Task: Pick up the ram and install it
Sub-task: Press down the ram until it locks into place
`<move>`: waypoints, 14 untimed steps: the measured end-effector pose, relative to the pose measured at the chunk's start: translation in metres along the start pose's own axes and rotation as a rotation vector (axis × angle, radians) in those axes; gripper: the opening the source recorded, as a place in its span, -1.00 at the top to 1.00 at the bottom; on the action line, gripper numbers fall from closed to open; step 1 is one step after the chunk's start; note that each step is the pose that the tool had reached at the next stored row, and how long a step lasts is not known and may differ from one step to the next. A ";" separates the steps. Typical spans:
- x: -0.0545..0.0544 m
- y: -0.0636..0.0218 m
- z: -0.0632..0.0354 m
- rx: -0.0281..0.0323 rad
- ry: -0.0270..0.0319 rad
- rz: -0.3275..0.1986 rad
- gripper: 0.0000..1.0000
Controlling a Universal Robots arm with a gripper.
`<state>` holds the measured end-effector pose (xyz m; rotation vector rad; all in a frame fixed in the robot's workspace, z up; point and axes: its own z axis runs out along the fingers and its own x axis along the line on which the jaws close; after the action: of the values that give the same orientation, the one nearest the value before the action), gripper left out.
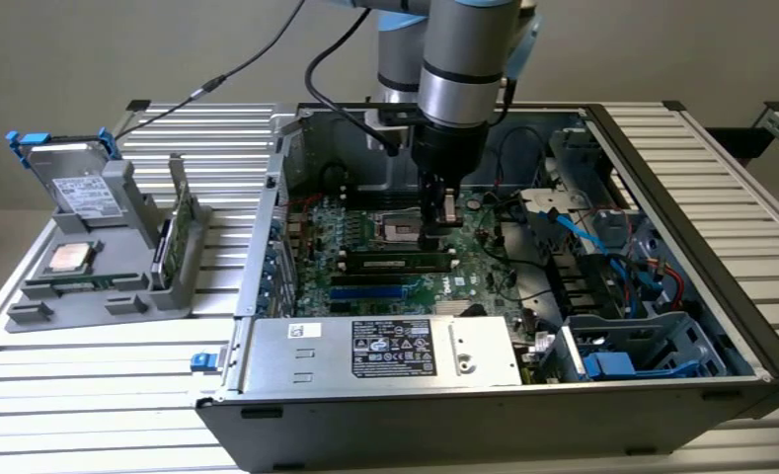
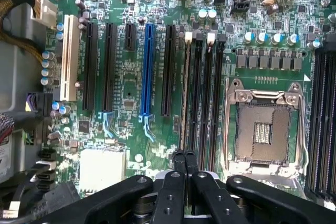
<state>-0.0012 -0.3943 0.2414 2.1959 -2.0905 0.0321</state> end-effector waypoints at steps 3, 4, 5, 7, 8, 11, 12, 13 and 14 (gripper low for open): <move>0.000 -0.0005 0.0014 0.0000 -0.0001 0.000 0.80; 0.000 -0.0006 0.0031 -0.0001 0.0001 0.000 0.80; 0.000 -0.0007 0.0049 -0.0001 0.0000 0.000 0.80; -0.001 -0.0010 0.0085 -0.0001 0.0000 0.000 0.80; -0.001 -0.0011 0.0103 -0.0001 0.0000 0.000 0.80; -0.001 -0.0014 0.0144 -0.0004 0.0010 0.000 0.80; -0.001 -0.0014 0.0145 -0.0004 0.0008 0.000 0.80; -0.001 -0.0014 0.0145 -0.0003 0.0006 0.000 0.80; -0.001 -0.0014 0.0147 -0.0001 0.0001 0.000 0.80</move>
<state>-0.0008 -0.3943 0.2265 2.1958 -2.0904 0.0321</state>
